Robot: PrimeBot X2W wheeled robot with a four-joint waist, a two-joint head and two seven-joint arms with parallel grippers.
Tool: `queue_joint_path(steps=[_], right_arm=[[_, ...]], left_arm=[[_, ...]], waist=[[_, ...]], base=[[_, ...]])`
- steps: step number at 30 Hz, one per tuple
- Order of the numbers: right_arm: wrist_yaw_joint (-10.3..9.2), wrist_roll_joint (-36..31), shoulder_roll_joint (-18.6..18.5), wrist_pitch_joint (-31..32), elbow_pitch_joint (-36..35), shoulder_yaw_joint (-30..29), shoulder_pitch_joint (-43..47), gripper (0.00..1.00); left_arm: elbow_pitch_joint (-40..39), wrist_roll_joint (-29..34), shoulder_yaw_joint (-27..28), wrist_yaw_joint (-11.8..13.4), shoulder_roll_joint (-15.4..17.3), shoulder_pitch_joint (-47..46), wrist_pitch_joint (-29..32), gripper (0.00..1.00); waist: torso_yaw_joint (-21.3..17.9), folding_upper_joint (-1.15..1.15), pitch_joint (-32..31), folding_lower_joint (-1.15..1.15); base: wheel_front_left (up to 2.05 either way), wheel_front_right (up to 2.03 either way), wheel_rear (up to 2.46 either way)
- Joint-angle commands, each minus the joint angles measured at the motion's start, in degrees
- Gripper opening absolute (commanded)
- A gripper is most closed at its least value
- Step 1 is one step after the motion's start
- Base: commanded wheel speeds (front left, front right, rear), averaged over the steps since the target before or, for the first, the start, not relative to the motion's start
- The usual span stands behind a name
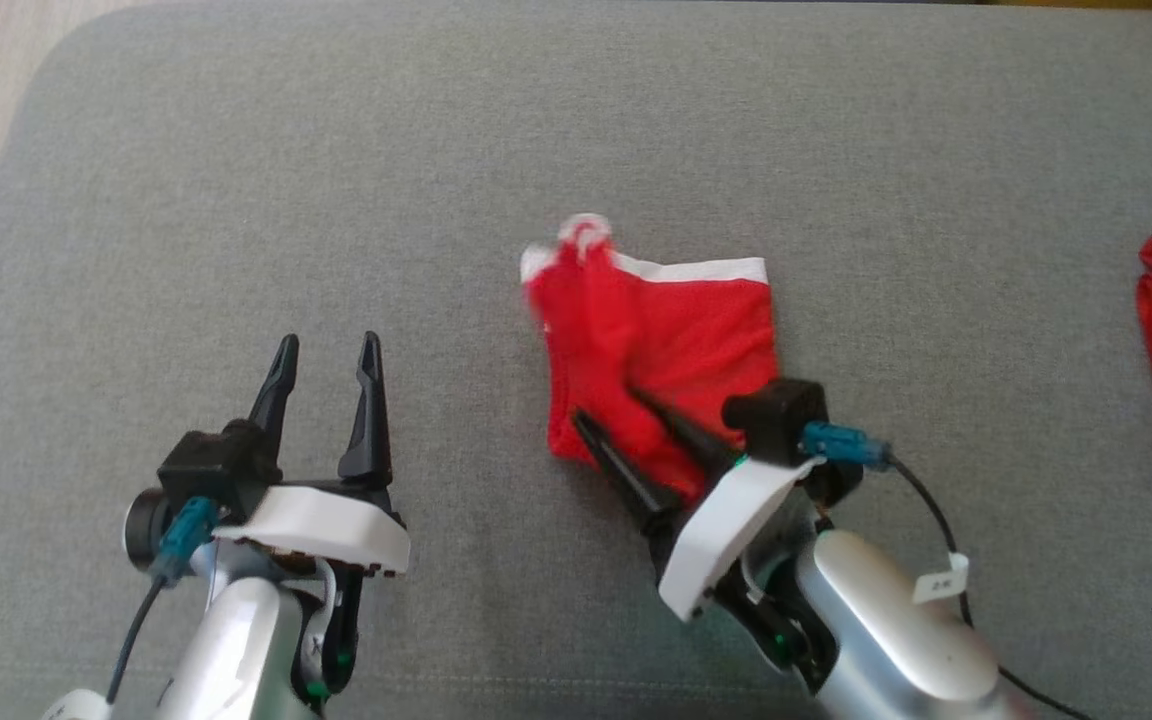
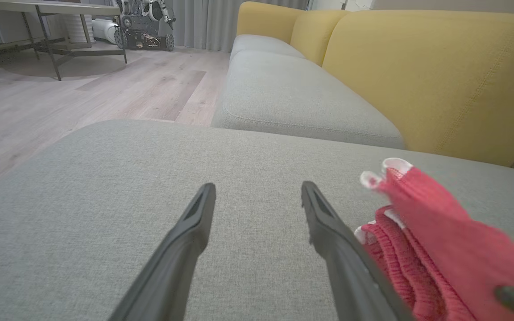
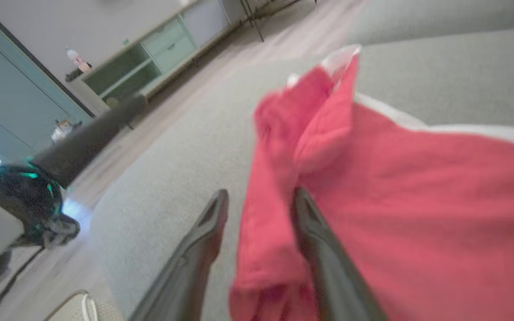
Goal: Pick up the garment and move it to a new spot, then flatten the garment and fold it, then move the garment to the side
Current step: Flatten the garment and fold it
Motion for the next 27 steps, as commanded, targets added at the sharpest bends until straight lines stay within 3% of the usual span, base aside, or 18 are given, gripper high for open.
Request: queue_joint_path(steps=[1,7,20,27], right_arm=[[-0.05,0.4,1.0,-2.2,-2.8,1.1,-2.1,1.00],[-0.05,0.0,1.0,-8.5,-8.7,-0.1,-2.0,1.00],[-0.05,-12.3,-1.6,-9.2,-16.6,-25.3,8.4,1.00],[-0.05,-16.4,-1.7,-7.6,-21.0,-32.3,14.6,1.00]], left_arm=[[-1.6,-0.3,2.4,0.2,0.5,-0.9,-0.4,1.00],[-1.7,-0.4,2.9,0.6,0.8,-0.5,-0.4,1.00],[-3.8,0.9,2.8,1.8,2.6,0.9,-0.3,1.00],[-5.1,0.9,2.6,2.2,3.5,3.0,0.4,1.00]], waist=[[-0.3,0.00,-0.1,0.00],[-1.7,0.00,-1.3,0.00],[-4.6,0.00,-3.0,0.00],[-5.9,0.00,-4.0,0.00]], base=[[0.00,0.00,0.00],[0.00,0.00,0.00],[0.00,0.00,0.00],[0.00,0.00,0.00]])
